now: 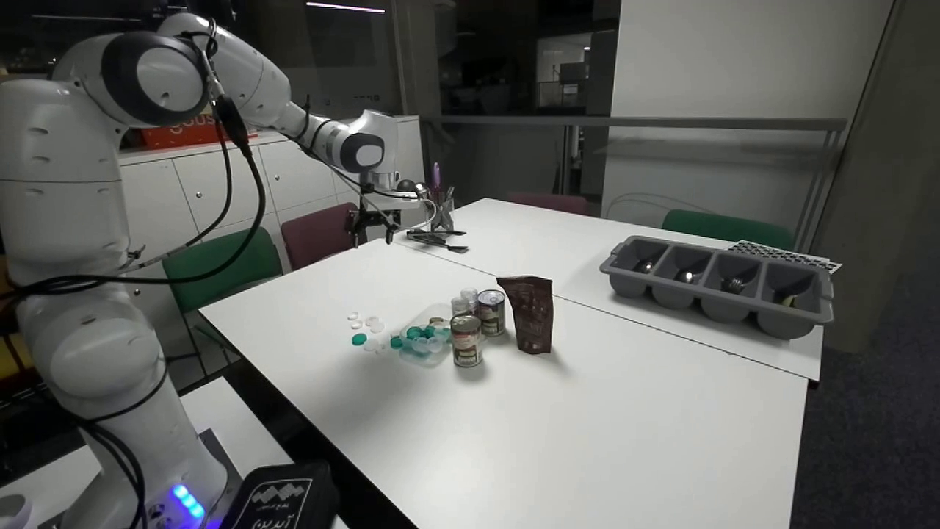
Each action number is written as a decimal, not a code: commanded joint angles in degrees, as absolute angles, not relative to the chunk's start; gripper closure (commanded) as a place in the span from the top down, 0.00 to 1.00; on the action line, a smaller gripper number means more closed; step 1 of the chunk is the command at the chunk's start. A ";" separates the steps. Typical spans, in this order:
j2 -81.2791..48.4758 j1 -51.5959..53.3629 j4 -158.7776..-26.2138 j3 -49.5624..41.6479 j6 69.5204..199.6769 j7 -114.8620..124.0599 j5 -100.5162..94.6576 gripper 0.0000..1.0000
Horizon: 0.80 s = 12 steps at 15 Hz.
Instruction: Pick up the white object on the table and put it in the bowl
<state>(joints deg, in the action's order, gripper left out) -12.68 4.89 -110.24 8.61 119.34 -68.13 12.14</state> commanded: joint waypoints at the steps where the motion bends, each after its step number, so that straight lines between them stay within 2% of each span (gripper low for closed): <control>1: -13.30 4.35 -109.11 9.01 117.29 -67.96 12.01 1.00; 6: -14.32 4.19 -107.95 9.05 116.39 -67.94 12.00 1.00; 12: -19.82 6.32 -105.14 8.72 116.32 -62.94 2.74 1.00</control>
